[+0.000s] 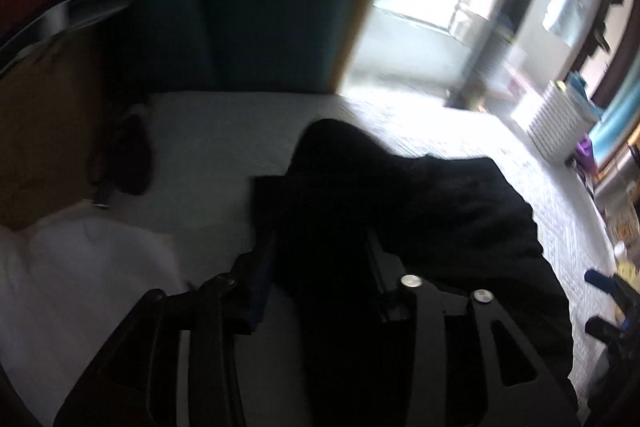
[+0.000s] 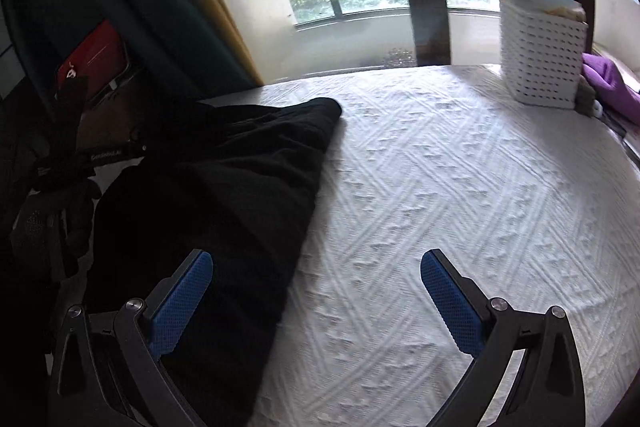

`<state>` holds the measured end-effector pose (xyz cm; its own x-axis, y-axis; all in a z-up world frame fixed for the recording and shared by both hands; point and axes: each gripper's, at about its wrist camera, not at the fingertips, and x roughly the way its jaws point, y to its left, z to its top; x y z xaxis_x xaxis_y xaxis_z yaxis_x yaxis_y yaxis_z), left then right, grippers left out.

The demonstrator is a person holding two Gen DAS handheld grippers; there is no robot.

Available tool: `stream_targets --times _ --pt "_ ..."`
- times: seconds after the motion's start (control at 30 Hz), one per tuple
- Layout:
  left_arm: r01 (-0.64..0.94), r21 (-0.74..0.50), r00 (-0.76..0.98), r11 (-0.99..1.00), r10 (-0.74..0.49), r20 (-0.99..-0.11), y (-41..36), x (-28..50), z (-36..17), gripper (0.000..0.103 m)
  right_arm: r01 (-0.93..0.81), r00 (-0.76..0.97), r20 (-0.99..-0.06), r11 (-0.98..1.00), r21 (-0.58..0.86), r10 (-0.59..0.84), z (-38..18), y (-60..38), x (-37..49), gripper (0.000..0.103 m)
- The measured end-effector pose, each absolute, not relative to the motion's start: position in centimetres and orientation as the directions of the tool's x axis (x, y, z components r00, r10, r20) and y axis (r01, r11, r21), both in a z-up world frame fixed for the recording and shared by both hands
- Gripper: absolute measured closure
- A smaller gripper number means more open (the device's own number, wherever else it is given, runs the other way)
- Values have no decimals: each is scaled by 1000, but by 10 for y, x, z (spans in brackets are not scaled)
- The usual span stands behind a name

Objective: Fold small clothes

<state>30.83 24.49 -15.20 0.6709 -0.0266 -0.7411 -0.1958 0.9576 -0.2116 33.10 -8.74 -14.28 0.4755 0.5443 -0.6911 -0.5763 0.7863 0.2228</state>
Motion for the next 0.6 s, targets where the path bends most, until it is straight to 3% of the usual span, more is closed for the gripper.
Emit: stream_targets --times 0.23,0.47,0.6 --pt "-252 -194 712 948 46 -701 265 271 -138 47 -632 435 -718 752 187 544 -144 -45 321 0" --pt "-63 -279 705 958 -155 -692 220 220 -134 44 -647 424 -732 744 167 533 -147 -33 305 0" --pt "31 -253 667 967 -208 -715 181 199 -143 44 -643 424 -740 749 160 522 -148 -37 295 0"
